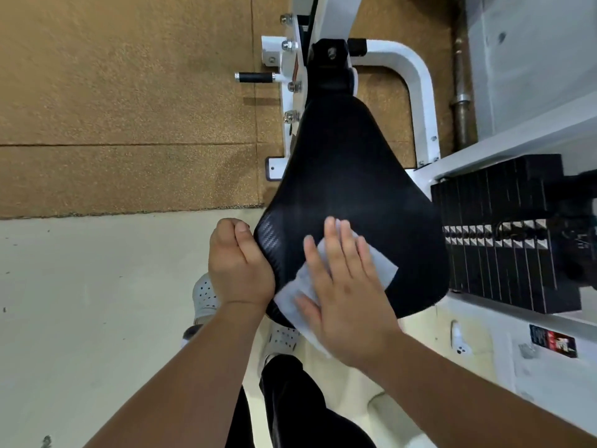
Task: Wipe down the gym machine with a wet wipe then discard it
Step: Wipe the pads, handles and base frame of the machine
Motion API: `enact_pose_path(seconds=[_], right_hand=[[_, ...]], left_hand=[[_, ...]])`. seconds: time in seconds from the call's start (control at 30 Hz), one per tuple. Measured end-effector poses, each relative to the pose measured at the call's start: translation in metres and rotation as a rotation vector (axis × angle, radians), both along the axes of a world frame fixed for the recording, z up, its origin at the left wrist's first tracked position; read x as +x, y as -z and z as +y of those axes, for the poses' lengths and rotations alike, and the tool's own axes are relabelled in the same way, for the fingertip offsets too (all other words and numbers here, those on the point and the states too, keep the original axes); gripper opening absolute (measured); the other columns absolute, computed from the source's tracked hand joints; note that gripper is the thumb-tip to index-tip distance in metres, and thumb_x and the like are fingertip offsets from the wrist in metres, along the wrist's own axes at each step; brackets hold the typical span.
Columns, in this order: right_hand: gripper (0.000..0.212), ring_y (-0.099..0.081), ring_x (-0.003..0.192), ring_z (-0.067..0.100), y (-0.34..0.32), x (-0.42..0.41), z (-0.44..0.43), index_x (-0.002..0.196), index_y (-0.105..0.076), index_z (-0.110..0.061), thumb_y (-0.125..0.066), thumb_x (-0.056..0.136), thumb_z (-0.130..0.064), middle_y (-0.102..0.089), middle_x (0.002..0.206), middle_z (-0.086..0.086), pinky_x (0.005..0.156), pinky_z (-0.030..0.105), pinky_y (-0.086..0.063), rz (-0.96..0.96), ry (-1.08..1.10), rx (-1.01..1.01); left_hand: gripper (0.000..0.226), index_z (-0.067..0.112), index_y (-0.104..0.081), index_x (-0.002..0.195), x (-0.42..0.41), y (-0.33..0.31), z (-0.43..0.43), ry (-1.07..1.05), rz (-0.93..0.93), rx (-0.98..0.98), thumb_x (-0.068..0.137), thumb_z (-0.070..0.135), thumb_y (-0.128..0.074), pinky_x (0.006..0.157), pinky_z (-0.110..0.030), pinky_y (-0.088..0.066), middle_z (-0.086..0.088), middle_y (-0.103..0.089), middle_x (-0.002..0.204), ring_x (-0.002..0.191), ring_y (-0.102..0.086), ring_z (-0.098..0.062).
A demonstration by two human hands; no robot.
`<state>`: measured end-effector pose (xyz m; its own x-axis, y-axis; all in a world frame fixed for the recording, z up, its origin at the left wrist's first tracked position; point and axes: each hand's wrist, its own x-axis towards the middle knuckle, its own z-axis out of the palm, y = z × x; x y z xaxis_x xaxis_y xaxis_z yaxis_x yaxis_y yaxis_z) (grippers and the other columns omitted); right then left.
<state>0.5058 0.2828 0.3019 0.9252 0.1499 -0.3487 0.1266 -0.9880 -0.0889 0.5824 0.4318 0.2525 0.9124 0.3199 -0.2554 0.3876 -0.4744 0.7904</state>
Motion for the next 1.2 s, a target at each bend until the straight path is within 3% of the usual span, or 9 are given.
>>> enact_pose_path(seconds=[0.13,0.37,0.5,0.63,0.73,0.8,0.9,1.1,1.2], right_hand=[[0.083,0.004,0.158,0.040,0.002,-0.020,-0.012,0.164,-0.013,-0.009,-0.029,0.104,-0.064,0.004,0.169,0.026,0.126,0.056,-0.012,0.005,-0.021,0.004],[0.109,0.020,0.155,0.038,0.018,0.178,-0.031,0.163,0.011,-0.016,-0.013,0.086,-0.089,0.021,0.167,0.025,0.127,0.052,0.006,-0.002,0.297,-0.087],[0.109,0.016,0.156,0.040,0.021,0.233,-0.032,0.163,0.010,-0.014,-0.014,0.087,-0.087,0.017,0.167,0.025,0.127,0.053,0.004,0.003,0.284,-0.117],[0.085,0.017,0.156,0.037,0.017,0.186,-0.011,0.163,0.012,-0.016,-0.013,0.100,-0.068,0.018,0.168,0.022,0.127,0.053,0.004,-0.005,0.205,-0.117],[0.074,0.012,0.157,0.037,0.006,0.094,0.018,0.165,-0.002,-0.019,-0.016,0.104,-0.059,0.009,0.170,0.021,0.126,0.055,-0.003,-0.035,-0.012,0.015],[0.071,0.009,0.158,0.036,-0.001,0.035,0.028,0.164,-0.009,-0.019,-0.022,0.105,-0.055,0.004,0.171,0.019,0.126,0.056,-0.007,-0.014,-0.162,0.086],[0.074,0.011,0.158,0.032,-0.001,0.012,0.011,0.164,-0.004,-0.016,-0.024,0.106,-0.059,0.008,0.171,0.016,0.128,0.051,-0.001,0.014,-0.309,0.043],[0.094,0.021,0.156,0.034,0.012,0.136,-0.025,0.163,0.010,-0.012,-0.016,0.098,-0.075,0.021,0.168,0.021,0.127,0.050,0.008,0.024,0.248,-0.101],[0.101,0.024,0.154,0.038,0.014,0.168,0.009,0.161,0.016,-0.009,-0.015,0.095,-0.079,0.025,0.165,0.024,0.126,0.054,0.009,0.051,0.318,-0.127]], left_hand=[[0.023,0.018,-0.051,0.092,-0.001,0.004,0.001,-0.009,0.007,-0.033,0.100,0.032,-0.034,0.077,-0.031,-0.036,-0.005,-0.060,0.090,0.086,-0.052,-0.023],[0.024,0.015,-0.050,0.089,-0.001,0.005,0.002,0.007,-0.055,-0.068,0.101,0.030,-0.035,0.070,-0.031,-0.034,-0.006,-0.057,0.080,0.077,-0.050,-0.023],[0.026,0.015,-0.049,0.088,-0.001,0.007,0.003,0.007,-0.061,-0.090,0.102,0.031,-0.033,0.066,-0.032,-0.033,-0.003,-0.055,0.076,0.072,-0.050,-0.022],[0.033,0.014,-0.052,0.091,-0.002,0.005,0.002,-0.021,-0.048,-0.188,0.102,0.036,-0.030,0.071,-0.037,-0.042,-0.004,-0.058,0.081,0.076,-0.054,-0.022],[0.032,0.018,-0.059,0.089,0.000,-0.002,0.002,-0.215,0.104,-0.476,0.093,0.039,-0.035,0.072,-0.035,-0.045,0.004,-0.060,0.077,0.069,-0.054,-0.011],[0.027,0.021,-0.062,0.085,-0.002,-0.003,0.006,-0.365,0.184,-0.649,0.092,0.034,-0.039,0.068,-0.028,-0.044,0.009,-0.062,0.070,0.064,-0.054,-0.007],[0.033,0.019,-0.063,0.086,-0.019,-0.001,0.013,-0.356,0.188,-0.644,0.102,0.019,-0.034,0.064,-0.029,-0.042,0.005,-0.063,0.074,0.066,-0.055,-0.011],[0.046,0.026,-0.070,0.075,-0.037,-0.004,0.016,-0.269,0.199,-0.602,0.097,0.043,-0.033,0.070,-0.035,-0.042,0.003,-0.066,0.078,0.074,-0.057,-0.015],[0.048,0.019,-0.068,0.079,-0.030,-0.010,0.015,-0.261,0.210,-0.598,0.099,0.045,-0.033,0.068,-0.034,-0.042,0.002,-0.066,0.077,0.069,-0.057,-0.012]])
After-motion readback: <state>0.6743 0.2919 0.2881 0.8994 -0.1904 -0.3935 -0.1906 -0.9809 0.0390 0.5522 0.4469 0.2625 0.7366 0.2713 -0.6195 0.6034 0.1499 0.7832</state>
